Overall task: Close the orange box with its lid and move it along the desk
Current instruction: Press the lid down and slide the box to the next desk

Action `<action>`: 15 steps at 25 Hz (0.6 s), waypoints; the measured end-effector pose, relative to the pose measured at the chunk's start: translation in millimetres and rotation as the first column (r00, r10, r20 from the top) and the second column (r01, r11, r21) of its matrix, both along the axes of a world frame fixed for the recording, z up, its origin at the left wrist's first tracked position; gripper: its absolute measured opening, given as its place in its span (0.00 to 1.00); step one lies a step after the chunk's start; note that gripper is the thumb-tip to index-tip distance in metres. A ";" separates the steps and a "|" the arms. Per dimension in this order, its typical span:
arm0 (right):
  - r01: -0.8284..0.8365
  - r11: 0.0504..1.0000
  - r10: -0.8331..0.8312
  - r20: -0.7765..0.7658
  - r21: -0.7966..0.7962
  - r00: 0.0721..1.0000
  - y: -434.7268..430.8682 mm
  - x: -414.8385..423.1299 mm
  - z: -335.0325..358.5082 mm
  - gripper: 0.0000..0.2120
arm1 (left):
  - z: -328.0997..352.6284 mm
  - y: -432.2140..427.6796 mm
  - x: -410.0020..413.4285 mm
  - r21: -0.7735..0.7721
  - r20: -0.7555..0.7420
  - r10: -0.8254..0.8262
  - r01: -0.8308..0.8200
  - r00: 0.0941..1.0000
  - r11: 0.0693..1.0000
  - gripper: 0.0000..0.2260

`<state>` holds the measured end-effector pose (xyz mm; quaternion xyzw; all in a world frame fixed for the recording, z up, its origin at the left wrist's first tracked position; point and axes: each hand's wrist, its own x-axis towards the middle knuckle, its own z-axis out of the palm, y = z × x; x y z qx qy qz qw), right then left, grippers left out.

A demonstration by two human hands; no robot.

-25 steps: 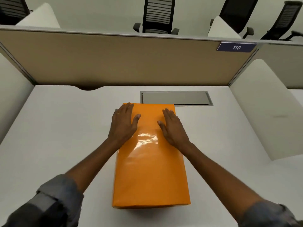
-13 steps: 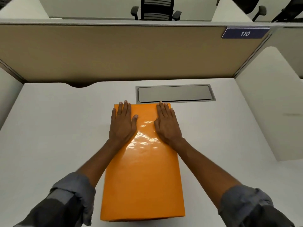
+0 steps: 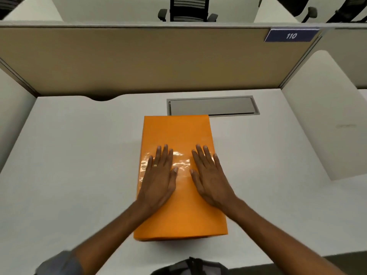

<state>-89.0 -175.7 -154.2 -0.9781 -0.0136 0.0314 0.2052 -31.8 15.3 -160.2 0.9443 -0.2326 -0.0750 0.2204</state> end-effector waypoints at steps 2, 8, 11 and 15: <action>-0.018 0.997 0.013 -0.063 -0.079 0.998 15.0 -54.1 -11.3 0.32 | -7.7 17.9 -42.6 0.070 0.000 -0.025 0.025 1.000 0.997 0.29; 0.013 0.971 -0.011 0.010 -0.238 1.000 32.1 -81.3 -31.8 0.32 | -23.6 30.3 -75.7 0.259 0.098 -0.104 0.076 0.990 0.963 0.35; 0.005 0.977 0.003 0.036 -0.213 0.999 29.3 -80.0 -31.9 0.32 | -25.5 28.3 -73.5 0.253 0.104 -0.103 0.074 0.989 0.965 0.34; 0.104 0.995 -0.104 0.033 0.013 0.994 26.5 -83.9 -26.3 0.32 | -18.1 35.2 -71.1 0.161 0.079 -0.065 0.052 0.995 0.986 0.36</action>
